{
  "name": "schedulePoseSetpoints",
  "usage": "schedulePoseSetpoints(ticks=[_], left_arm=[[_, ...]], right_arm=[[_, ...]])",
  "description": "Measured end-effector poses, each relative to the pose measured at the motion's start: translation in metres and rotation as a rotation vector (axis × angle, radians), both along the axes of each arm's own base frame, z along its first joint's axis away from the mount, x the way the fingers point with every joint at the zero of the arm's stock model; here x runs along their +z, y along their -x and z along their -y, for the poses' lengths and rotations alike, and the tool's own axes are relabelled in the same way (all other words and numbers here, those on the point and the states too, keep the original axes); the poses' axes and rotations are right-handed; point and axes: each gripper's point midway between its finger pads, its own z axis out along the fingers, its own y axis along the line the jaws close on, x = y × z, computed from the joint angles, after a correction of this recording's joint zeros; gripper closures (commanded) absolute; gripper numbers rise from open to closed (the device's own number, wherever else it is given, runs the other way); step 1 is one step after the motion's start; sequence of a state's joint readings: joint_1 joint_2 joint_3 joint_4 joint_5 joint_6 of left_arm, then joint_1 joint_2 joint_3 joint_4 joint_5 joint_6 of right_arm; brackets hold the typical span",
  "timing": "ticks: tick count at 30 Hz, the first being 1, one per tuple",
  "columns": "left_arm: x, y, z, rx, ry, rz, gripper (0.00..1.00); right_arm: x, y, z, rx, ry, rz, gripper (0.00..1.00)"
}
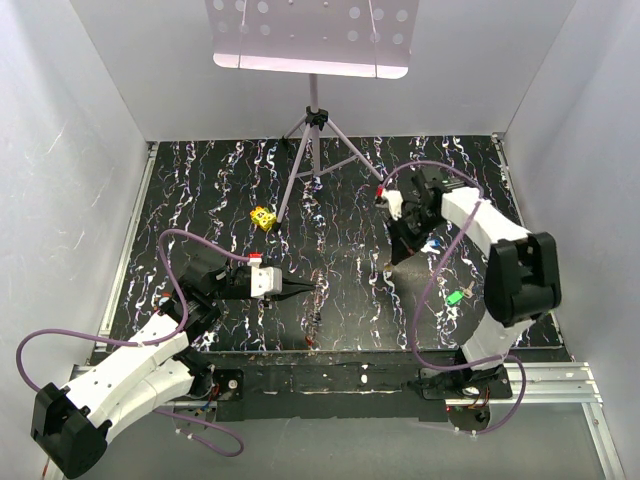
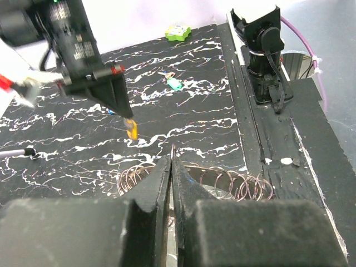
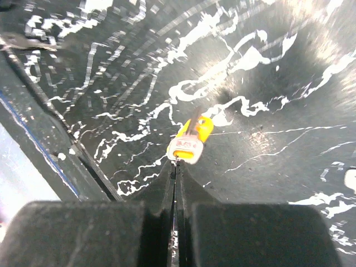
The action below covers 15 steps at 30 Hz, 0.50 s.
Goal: Put the keys on the keyring
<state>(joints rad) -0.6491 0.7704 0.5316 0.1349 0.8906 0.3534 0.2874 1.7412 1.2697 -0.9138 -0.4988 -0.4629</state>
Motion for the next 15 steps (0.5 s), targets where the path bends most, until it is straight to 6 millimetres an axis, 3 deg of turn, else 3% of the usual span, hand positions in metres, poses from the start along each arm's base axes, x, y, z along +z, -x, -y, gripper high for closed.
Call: schedulePoseSetpoints(ticks=[3, 8, 12, 15], left_arm=[[0.001, 0.000, 0.000, 0.000, 0.004, 0.003, 1.00], [0.014, 0.000, 0.002, -0.003, 0.045, 0.015, 1.00], [0.035, 0.000, 0.005, -0.020, 0.091, 0.044, 1.00], [0.059, -0.001, 0.008, -0.036, 0.135, 0.090, 1.00]], right_arm=[[0.049, -0.001, -0.006, 0.080, -0.097, 0.132, 0.99], [0.147, 0.003, -0.019, 0.219, -0.263, 0.459, 0.99], [0.213, 0.035, -0.027, 0.334, -0.388, 0.720, 0.99], [0.227, 0.080, -0.029, 0.420, -0.454, 0.827, 0.99]])
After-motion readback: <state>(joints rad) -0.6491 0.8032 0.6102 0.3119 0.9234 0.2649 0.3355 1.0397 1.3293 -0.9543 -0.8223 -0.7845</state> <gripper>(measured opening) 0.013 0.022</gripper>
